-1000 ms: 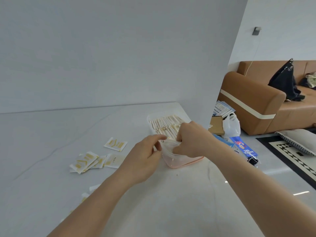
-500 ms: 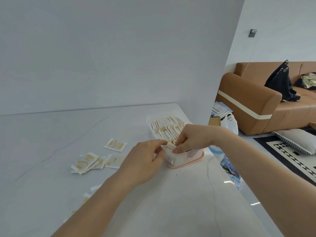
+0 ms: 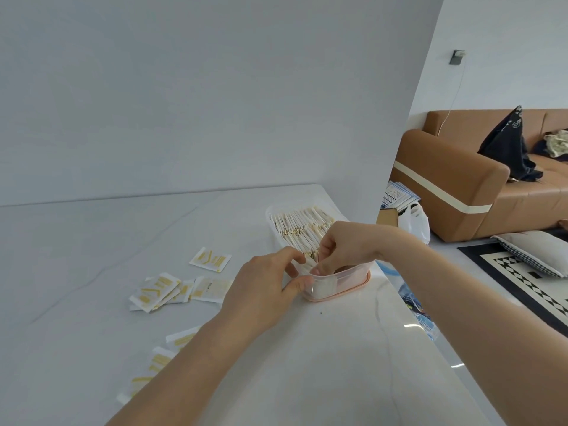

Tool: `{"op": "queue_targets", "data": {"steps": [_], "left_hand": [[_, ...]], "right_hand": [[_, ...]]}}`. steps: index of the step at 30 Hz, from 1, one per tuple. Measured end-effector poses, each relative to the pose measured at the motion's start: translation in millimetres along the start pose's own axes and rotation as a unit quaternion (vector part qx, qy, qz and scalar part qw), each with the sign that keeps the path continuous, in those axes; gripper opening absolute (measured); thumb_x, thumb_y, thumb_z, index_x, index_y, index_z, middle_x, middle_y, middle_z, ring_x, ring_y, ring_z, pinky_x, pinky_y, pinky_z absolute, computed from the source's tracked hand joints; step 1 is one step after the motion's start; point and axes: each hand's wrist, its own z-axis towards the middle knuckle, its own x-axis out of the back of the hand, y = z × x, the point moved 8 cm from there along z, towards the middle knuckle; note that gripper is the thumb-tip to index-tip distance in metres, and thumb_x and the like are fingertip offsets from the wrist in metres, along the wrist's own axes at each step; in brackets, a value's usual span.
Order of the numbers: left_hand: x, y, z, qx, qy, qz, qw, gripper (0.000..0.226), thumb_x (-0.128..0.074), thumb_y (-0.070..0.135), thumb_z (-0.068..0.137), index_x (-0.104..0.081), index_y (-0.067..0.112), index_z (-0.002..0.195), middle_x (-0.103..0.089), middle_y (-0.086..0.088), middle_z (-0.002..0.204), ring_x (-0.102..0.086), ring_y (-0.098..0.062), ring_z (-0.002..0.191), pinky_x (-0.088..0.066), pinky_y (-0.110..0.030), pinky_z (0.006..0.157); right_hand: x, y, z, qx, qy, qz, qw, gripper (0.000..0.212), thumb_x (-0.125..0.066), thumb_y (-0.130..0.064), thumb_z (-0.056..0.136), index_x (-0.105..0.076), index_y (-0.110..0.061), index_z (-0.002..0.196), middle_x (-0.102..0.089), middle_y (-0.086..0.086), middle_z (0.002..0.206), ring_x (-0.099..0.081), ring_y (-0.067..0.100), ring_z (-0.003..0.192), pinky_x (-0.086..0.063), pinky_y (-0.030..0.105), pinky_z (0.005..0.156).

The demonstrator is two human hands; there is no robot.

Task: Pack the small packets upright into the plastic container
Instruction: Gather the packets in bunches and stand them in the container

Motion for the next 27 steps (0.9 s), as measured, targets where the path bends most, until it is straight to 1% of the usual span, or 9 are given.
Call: {"op": "queue_targets", "data": {"steps": [3, 8, 11, 14, 16, 18, 20, 23, 27], "left_hand": [[-1.8, 0.5, -0.9, 0.007, 0.004, 0.005, 1.000, 0.032, -0.059, 0.054, 0.098, -0.060, 0.036, 0.123, -0.072, 0.017, 0.109, -0.058, -0.014, 0.095, -0.038, -0.028, 0.075], [-2.5, 3.1, -1.8, 0.009, -0.002, 0.012, 1.000, 0.030, -0.059, 0.051, 0.099, -0.060, 0.033, 0.123, -0.074, 0.016, 0.110, -0.060, -0.016, 0.099, -0.036, -0.028, 0.074], [-1.8, 4.8, -2.2, 0.004, -0.002, 0.013, 1.000, 0.030, -0.059, 0.051, 0.099, -0.059, 0.033, 0.123, -0.074, 0.015, 0.111, -0.060, -0.018, 0.101, -0.040, -0.030, 0.078], [-1.8, 4.8, -3.5, -0.002, -0.009, 0.002, 1.000, 0.031, -0.060, 0.055, 0.097, -0.058, 0.036, 0.121, -0.074, 0.018, 0.108, -0.054, -0.011, 0.088, -0.037, -0.028, 0.075], [-1.5, 1.9, -3.2, 0.000, -0.007, -0.006, 1.000, 0.035, -0.060, 0.056, 0.096, -0.056, 0.037, 0.125, -0.073, 0.020, 0.108, -0.052, -0.009, 0.085, -0.036, -0.027, 0.075], [-2.1, 1.3, -2.3, -0.002, -0.001, -0.008, 1.000, 0.043, -0.059, 0.058, 0.096, -0.048, 0.039, 0.133, -0.071, 0.020, 0.109, -0.053, -0.010, 0.083, -0.041, -0.030, 0.079], [-2.7, 2.0, -1.8, -0.002, 0.001, -0.010, 1.000, 0.049, -0.060, 0.060, 0.094, -0.040, 0.039, 0.135, -0.071, 0.019, 0.109, -0.055, -0.011, 0.078, -0.045, -0.032, 0.080], [-2.4, 1.3, -1.1, 0.002, 0.000, -0.017, 1.000, 0.048, -0.063, 0.058, 0.094, -0.036, 0.037, 0.128, -0.072, 0.019, 0.107, -0.053, -0.005, 0.066, -0.045, -0.030, 0.074], [5.1, 0.8, -8.6, -0.010, 0.004, -0.018, 1.000, 0.044, -0.057, 0.061, 0.095, -0.035, 0.039, 0.126, -0.069, 0.020, 0.107, -0.057, -0.001, 0.067, -0.046, -0.031, 0.074]], "right_hand": [[-2.2, -4.3, 1.3, -0.005, 0.005, -0.022, 1.000, 0.037, -0.080, -0.047, 0.082, -0.062, -0.022, 0.062, -0.049, -0.016, 0.046, -0.040, 0.005, 0.047, -0.037, 0.022, 0.060], [-5.2, -5.9, 1.7, 0.004, 0.025, -0.029, 0.999, 0.040, -0.078, -0.041, 0.085, -0.057, -0.022, 0.056, -0.043, -0.012, 0.050, -0.036, 0.011, 0.054, -0.037, 0.024, 0.058], [-9.8, -9.9, -1.8, 0.024, 0.011, -0.037, 0.999, 0.030, -0.073, -0.042, 0.089, -0.061, -0.024, 0.068, -0.049, -0.013, 0.062, -0.044, 0.011, 0.061, -0.041, 0.024, 0.064], [-4.6, -5.5, -10.6, 0.018, 0.021, 0.007, 1.000, 0.023, -0.072, -0.049, 0.089, -0.071, -0.026, 0.094, -0.070, -0.014, 0.087, -0.064, 0.008, 0.080, -0.054, 0.027, 0.081], [-0.6, -1.8, -13.7, 0.008, 0.040, 0.058, 0.997, 0.023, -0.073, -0.047, 0.090, -0.077, -0.024, 0.095, -0.077, -0.009, 0.088, -0.072, 0.008, 0.081, -0.059, 0.029, 0.085], [-0.6, -0.8, -13.6, 0.006, 0.065, 0.061, 0.996, 0.024, -0.075, -0.045, 0.089, -0.079, -0.021, 0.090, -0.075, -0.008, 0.082, -0.070, 0.009, 0.074, -0.059, 0.025, 0.071], [-3.2, -2.4, -12.2, 0.002, 0.084, 0.046, 0.995, 0.024, -0.078, -0.046, 0.086, -0.077, -0.022, 0.085, -0.069, -0.007, 0.080, -0.063, 0.008, 0.068, -0.051, 0.019, 0.056], [-3.2, -5.2, -11.6, 0.001, 0.097, 0.035, 0.995, 0.019, -0.080, -0.047, 0.084, -0.073, -0.029, 0.080, -0.063, -0.011, 0.078, -0.062, 0.007, 0.069, -0.046, 0.016, 0.053], [-2.6, -7.3, -15.6, 0.002, 0.100, 0.044, 0.994, 0.023, -0.077, -0.049, 0.086, -0.073, -0.028, 0.076, -0.062, -0.011, 0.070, -0.063, 0.010, 0.068, -0.057, 0.024, 0.057]]}}
